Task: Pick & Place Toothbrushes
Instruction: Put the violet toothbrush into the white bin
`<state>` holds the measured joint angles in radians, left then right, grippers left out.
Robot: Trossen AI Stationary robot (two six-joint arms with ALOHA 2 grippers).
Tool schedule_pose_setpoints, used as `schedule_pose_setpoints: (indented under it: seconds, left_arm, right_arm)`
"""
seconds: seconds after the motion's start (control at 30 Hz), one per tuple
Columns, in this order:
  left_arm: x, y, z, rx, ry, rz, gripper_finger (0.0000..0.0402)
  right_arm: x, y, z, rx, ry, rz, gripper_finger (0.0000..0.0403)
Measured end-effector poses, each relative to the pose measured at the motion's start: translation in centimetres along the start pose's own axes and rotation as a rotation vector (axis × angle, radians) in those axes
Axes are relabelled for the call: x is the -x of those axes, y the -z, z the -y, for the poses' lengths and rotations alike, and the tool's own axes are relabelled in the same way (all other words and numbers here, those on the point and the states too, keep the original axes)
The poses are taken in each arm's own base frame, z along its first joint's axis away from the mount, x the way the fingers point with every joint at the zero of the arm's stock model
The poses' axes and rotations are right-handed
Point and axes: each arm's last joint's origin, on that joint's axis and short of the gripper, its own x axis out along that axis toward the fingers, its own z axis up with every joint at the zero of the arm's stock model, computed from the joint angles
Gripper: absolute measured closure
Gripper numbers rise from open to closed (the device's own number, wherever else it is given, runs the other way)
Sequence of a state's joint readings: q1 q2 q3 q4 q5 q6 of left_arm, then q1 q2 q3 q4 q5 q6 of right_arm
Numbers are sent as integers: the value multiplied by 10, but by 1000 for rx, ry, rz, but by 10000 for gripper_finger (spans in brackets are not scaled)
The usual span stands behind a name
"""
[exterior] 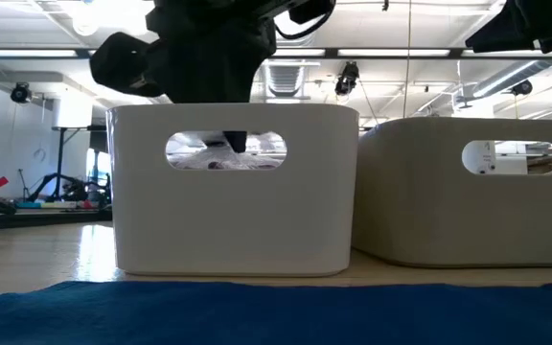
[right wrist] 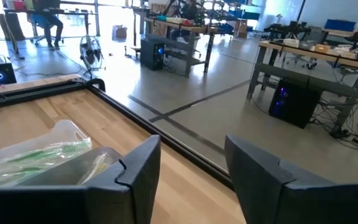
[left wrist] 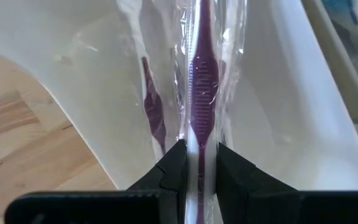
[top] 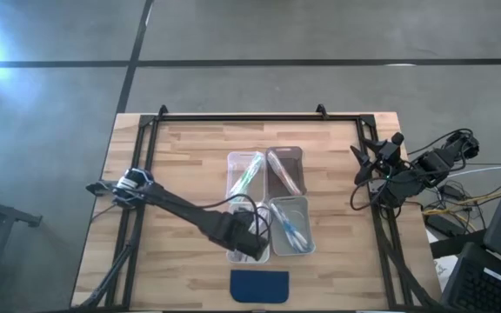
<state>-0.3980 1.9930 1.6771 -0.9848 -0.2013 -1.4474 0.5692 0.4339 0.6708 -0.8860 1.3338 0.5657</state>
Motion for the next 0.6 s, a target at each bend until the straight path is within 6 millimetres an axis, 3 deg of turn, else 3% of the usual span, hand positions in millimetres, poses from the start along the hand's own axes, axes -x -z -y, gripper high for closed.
schedule_pose_setpoints:
  seconds: [0.47,0.6]
  left_arm:
    - [-15,6,-4,-64,25,-25,339]
    - [-16,7,-3,-82,34,-51,322]
  right_arm:
    - [0,0,0,0,1,0,212]
    - [0,0,0,0,2,0,212]
